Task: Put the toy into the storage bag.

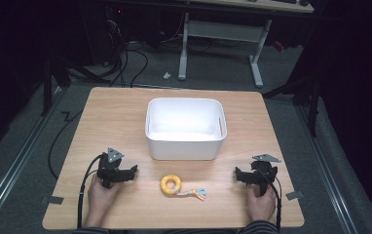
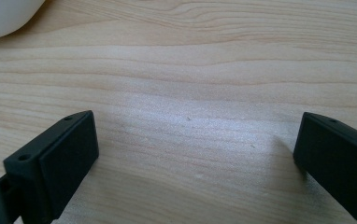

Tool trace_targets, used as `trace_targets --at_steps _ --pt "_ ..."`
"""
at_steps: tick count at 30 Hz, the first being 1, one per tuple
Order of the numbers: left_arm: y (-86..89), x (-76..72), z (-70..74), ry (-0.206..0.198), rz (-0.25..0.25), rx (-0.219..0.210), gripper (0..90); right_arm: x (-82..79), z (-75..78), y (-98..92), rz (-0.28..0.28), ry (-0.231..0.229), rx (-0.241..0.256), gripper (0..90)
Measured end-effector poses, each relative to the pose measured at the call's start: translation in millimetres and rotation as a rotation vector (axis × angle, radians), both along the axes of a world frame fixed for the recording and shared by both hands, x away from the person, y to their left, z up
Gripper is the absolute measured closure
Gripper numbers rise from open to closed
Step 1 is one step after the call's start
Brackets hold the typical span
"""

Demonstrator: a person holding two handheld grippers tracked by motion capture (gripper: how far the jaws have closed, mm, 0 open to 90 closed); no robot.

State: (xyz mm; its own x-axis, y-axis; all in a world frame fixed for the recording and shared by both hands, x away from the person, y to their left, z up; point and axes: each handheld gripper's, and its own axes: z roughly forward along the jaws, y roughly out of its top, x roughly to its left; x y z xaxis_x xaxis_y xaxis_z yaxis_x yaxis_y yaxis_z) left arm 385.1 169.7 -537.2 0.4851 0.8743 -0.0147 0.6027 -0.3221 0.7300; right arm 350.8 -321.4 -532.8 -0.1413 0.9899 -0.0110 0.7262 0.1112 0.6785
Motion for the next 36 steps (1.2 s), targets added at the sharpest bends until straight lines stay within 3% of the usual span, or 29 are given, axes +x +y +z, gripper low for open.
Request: trace_targets --at_steps 31,36 --pt "0.1 0.5 0.3 0.001 0.007 0.0 17.0 0.0 -0.2 5.5 0.004 -0.003 -0.005 0.1" --pt "0.2 0.4 0.2 -0.001 0.011 0.0 17.3 4.0 -0.2 8.6 0.034 -0.002 -0.005 0.2"
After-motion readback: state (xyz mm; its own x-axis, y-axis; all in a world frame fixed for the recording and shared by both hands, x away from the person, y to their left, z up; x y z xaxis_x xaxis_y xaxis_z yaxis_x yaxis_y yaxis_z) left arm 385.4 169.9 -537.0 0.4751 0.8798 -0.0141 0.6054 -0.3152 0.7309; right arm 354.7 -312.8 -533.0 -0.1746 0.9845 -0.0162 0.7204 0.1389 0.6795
